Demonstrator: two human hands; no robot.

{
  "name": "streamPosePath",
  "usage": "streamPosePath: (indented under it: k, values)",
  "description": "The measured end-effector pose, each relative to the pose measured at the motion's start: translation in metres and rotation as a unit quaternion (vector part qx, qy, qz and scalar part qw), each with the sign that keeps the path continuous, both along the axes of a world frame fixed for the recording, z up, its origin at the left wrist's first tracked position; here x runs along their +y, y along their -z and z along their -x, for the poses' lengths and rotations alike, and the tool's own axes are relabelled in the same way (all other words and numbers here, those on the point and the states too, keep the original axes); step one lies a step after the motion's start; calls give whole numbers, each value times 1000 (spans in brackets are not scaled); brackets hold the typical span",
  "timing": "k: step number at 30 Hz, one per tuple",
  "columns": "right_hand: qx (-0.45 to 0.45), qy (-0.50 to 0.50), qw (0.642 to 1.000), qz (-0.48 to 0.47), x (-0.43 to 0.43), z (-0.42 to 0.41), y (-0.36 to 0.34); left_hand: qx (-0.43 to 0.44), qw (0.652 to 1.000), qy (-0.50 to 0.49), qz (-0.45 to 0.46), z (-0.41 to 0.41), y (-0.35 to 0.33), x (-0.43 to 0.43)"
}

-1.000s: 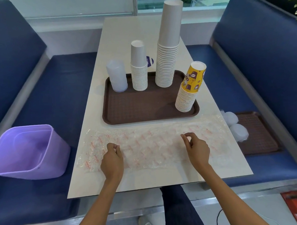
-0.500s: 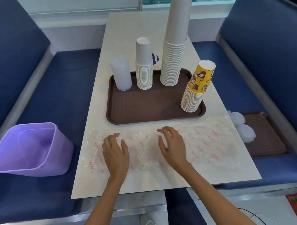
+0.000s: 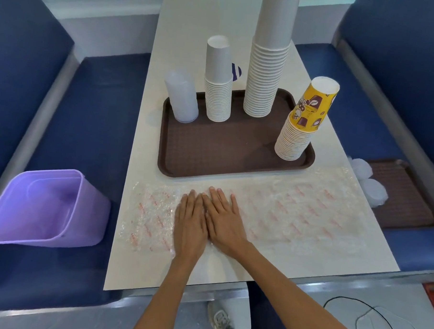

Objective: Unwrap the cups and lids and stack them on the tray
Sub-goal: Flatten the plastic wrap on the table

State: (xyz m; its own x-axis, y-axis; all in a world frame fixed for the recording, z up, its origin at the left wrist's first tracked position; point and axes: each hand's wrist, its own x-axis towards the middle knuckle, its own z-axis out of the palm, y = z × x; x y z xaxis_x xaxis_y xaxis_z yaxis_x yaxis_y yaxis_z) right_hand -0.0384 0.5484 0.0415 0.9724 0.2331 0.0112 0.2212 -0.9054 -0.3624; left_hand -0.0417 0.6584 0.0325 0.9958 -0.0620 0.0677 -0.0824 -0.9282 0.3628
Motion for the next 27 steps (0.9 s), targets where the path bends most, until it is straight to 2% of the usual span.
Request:
streamPosePath:
  k: [5,8,18,27]
  values:
    - [13,-8,999,33,-11,0,4,18,999,5,-39,0,0,1]
    - [1,0,1000,30,-35,-2,9,24,999,2,-31,1,-1,2]
    - [51,79,993,68,-106,1,2,39,999,-2,-21,3,-6,-1]
    - [79,80,989,100,-109,0,-2,98,994,16,-50,0,-16,-2]
